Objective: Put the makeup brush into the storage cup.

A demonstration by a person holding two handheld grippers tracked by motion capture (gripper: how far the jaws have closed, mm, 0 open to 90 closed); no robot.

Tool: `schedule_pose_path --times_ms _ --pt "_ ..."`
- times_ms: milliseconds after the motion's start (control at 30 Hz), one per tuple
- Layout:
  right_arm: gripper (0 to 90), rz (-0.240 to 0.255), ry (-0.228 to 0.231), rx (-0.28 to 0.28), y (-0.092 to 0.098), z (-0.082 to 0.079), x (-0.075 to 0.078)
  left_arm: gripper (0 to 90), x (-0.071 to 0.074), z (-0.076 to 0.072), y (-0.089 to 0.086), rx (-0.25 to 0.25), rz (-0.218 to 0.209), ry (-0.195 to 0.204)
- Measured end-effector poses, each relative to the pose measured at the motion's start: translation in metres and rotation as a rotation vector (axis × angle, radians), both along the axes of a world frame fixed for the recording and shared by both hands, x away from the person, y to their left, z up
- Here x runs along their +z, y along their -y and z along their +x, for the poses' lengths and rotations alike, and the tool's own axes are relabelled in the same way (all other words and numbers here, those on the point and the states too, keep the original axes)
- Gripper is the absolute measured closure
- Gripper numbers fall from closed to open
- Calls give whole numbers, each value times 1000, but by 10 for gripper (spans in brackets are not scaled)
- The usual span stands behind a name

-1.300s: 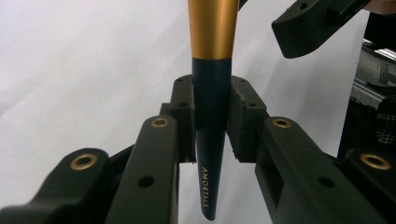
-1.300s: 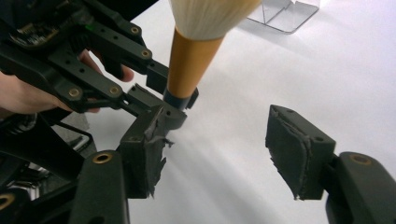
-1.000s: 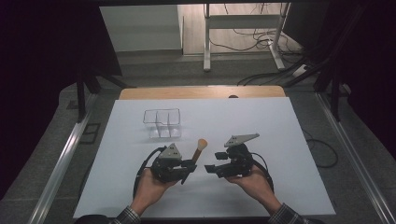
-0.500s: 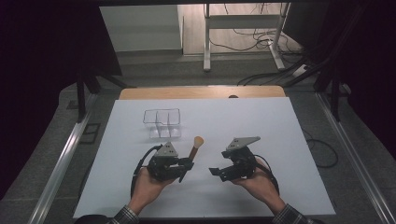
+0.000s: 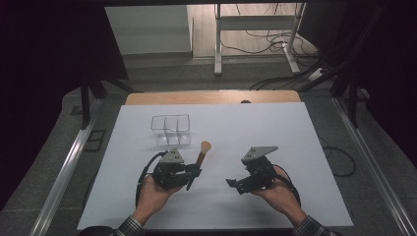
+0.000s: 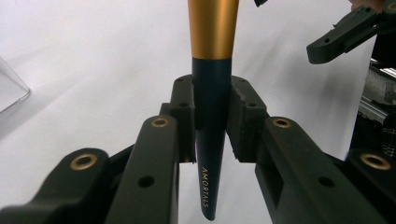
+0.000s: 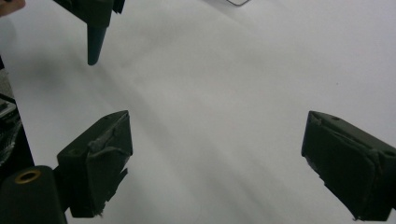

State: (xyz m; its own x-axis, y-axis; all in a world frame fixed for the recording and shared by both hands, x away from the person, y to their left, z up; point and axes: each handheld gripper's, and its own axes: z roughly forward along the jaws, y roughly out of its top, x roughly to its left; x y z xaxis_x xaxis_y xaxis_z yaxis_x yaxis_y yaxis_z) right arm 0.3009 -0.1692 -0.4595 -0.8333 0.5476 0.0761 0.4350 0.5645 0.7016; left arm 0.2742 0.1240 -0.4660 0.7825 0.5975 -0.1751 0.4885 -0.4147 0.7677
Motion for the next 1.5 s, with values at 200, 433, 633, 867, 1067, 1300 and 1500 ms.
schedule_pose_path --times_ms 200,433,633,867,1067,1300,1500 --pt "65 -11 -7 -12 6 -1 0 745 1 1 -3 9 -3 -1" --pt "31 -27 -1 -20 14 -3 -2 745 4 4 -8 21 -5 5" --pt "14 -19 -6 -19 17 -7 -5 745 7 6 -12 31 -4 14" --pt "8 -7 -11 -21 22 -10 -5 745 9 10 -20 50 -20 16" --pt "8 -39 -13 -28 26 -13 -9 745 10 12 -26 64 -34 19" --pt "9 -41 -17 -37 31 -18 -10 745 12 14 -31 84 -52 20" --pt "9 -46 -20 -34 32 -21 -10 745 13 17 -35 102 -65 17"
